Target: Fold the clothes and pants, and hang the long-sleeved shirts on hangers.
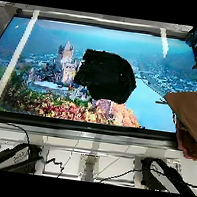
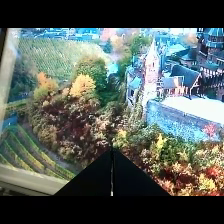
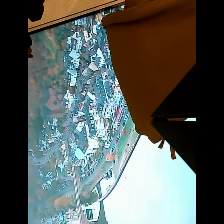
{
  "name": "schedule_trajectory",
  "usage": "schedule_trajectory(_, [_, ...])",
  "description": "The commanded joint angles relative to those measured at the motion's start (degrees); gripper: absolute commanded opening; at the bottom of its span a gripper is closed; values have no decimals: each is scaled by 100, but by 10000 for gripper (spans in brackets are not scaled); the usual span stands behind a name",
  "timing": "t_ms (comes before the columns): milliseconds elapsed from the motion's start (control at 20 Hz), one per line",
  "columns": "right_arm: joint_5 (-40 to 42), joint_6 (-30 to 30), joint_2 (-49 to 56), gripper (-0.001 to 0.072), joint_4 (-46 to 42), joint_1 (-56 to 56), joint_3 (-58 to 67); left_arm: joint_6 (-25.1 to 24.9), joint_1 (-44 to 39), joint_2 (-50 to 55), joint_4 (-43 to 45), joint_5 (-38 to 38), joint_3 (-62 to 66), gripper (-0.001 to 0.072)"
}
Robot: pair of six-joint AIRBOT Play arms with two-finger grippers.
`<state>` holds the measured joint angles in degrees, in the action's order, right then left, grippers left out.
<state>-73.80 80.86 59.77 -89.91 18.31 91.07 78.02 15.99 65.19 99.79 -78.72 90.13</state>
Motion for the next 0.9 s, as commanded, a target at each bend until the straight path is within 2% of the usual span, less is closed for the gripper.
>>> schedule_trajectory(0, [0, 2, -2, 26, 0, -2, 7, -2, 7, 2, 0, 0, 0, 40])
schedule_trajectory(550, [330, 4, -2, 26, 11, -2, 7, 4, 4, 2, -42, 2, 0, 40])
schedule_trajectory(650, [332, 4, -2, 26, 20, -2, 7, 2, 4, 59, -350, 79, 0, 40])
schedule_trajectory(800, [273, 7, -2, 26, 208, -2, 7, -2, 4, 435, -1558, 267, 0, 54])
schedule_trajectory(850, [278, 7, 0, 26, 332, -2, 7, -2, 4, 656, -2039, 278, 0, 207])
